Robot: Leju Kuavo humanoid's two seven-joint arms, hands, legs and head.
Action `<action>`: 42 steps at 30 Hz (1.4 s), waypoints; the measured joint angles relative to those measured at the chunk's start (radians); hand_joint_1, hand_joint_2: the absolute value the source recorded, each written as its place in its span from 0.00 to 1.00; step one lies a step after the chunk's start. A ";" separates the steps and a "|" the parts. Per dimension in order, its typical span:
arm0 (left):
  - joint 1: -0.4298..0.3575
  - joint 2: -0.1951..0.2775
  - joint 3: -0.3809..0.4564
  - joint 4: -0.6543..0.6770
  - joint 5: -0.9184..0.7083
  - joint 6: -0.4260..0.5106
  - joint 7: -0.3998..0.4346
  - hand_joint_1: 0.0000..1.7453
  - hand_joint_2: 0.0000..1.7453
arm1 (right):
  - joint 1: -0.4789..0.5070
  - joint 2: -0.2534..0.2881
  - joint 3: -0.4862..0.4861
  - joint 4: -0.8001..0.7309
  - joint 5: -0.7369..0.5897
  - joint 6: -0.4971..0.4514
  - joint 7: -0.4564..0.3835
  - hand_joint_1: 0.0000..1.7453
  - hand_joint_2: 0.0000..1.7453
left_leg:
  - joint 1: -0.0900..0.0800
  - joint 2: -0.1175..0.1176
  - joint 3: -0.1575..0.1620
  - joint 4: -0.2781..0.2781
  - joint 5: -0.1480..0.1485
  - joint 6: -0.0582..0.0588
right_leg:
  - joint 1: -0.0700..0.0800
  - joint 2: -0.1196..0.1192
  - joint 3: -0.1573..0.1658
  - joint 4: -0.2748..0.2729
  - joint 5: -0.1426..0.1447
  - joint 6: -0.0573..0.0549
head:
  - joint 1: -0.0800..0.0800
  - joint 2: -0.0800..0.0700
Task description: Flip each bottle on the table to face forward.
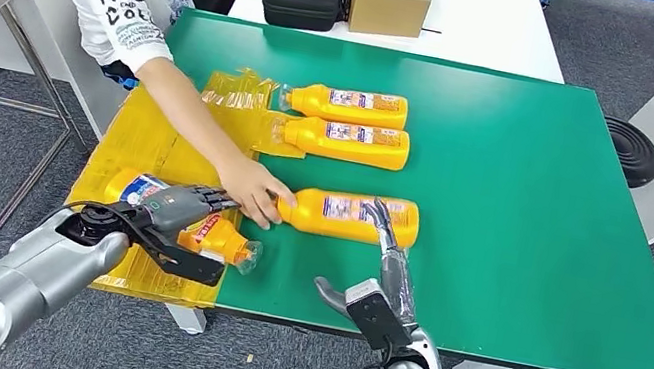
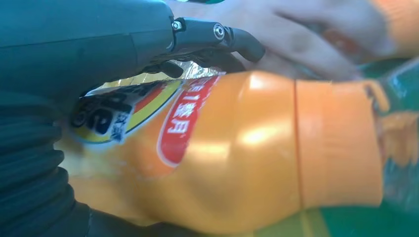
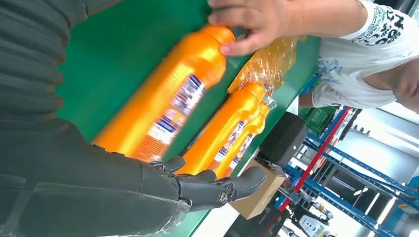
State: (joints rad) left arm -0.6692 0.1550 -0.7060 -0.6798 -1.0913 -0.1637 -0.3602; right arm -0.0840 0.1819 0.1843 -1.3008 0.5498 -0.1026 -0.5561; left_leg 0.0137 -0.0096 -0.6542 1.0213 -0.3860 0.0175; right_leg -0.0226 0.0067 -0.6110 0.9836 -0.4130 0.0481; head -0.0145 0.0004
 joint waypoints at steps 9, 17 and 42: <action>0.039 0.159 -0.022 -0.174 0.005 -0.048 -0.002 0.00 1.00 | 0.002 -0.010 0.000 0.017 -0.016 -0.008 -0.021 0.00 1.00 | 0.001 0.001 -0.002 0.000 0.000 -0.001 | 0.001 0.001 -0.004 0.001 -0.001 -0.001 | 0.000 0.000; 0.053 0.194 -0.033 -0.224 0.004 -0.065 -0.007 0.00 1.00 | 0.000 -0.011 0.000 0.026 -0.017 -0.008 -0.021 0.00 1.00 | 0.001 0.000 -0.003 0.000 0.000 -0.001 | 0.001 0.001 -0.004 0.001 -0.001 -0.001 | 0.000 0.000; 0.013 0.220 -0.117 -0.262 0.149 -0.108 -0.087 0.00 1.00 | -0.015 -0.011 0.000 0.027 -0.052 -0.003 -0.010 0.00 1.00 | 0.001 0.001 -0.004 0.000 0.000 -0.001 | 0.001 0.001 -0.005 0.001 -0.001 -0.001 | 0.000 0.000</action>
State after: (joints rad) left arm -0.6560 0.3748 -0.8233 -0.9419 -0.9424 -0.2719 -0.4473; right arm -0.0985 0.1709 0.1843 -1.2734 0.4978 -0.1057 -0.5660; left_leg 0.0148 -0.0090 -0.6585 1.0213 -0.3861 0.0167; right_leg -0.0217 0.0076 -0.6165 0.9845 -0.4137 0.0470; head -0.0145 0.0004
